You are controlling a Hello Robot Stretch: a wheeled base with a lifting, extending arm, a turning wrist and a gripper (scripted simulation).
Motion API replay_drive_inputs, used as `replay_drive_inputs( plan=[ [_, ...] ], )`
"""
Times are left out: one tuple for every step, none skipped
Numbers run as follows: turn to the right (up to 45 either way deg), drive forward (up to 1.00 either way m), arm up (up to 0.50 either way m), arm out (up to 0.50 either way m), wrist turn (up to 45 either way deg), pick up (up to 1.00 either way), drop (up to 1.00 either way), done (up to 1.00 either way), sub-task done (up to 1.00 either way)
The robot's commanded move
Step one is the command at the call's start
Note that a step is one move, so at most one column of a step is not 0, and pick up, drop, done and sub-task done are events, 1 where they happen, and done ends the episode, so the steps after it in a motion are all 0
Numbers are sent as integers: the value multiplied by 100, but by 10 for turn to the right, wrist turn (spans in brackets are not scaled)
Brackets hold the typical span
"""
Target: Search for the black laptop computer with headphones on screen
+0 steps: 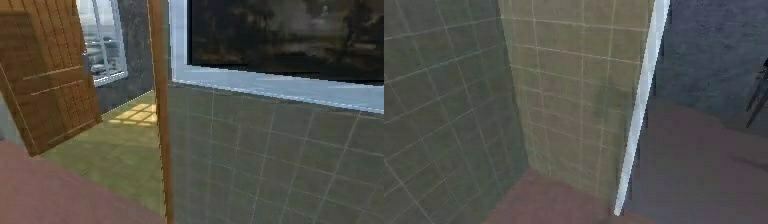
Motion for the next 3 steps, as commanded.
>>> replay_drive_inputs(
  plan=[
    [450,0,0,0,0,0,0,0,0],
    [300,0,0,0,0,0,0,0,0],
    [0,20,0,0,0,0,0,0,0]
  ],
)
